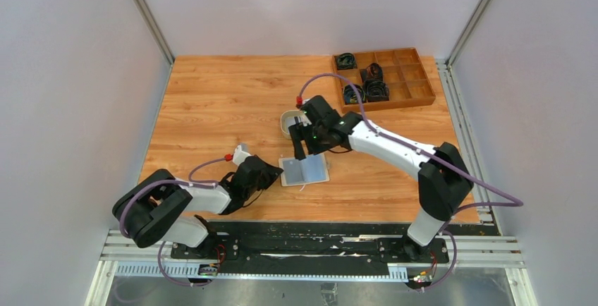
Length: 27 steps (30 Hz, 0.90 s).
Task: Take the credit cards out of the card holder
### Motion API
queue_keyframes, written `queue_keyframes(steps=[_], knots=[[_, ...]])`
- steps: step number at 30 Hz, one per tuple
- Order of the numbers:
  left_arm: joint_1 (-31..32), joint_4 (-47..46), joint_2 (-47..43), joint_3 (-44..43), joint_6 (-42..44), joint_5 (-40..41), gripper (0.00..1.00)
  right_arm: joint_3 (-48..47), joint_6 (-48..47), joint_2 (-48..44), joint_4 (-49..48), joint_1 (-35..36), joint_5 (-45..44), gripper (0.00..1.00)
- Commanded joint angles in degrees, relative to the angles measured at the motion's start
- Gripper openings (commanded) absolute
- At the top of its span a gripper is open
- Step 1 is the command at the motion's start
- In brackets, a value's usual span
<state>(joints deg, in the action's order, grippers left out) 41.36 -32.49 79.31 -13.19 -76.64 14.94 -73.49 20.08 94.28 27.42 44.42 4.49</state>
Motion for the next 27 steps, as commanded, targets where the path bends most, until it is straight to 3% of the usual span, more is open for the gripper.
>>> queue_keyframes(steps=[1, 9, 15, 27], knots=[[-0.41, 2.78, -1.14, 0.15, 0.88, 4.54, 0.00, -4.40, 3.00, 5.97, 2.88, 6.35, -3.46, 0.80], [-0.41, 2.48, -3.83, 0.76, -1.22, 6.53, 0.00, -7.19, 3.04, 10.97, 3.22, 11.44, -7.85, 0.85], [-0.41, -3.74, -5.32, 3.65, -1.38, 5.85, 0.00, -7.58, 2.83, 12.61, 2.90, 12.54, -10.81, 0.88], [-0.41, -11.50, 0.24, 5.14, -3.68, 2.75, 0.00, -7.96, 0.78, 14.22, -1.43, 12.38, -8.55, 0.88]])
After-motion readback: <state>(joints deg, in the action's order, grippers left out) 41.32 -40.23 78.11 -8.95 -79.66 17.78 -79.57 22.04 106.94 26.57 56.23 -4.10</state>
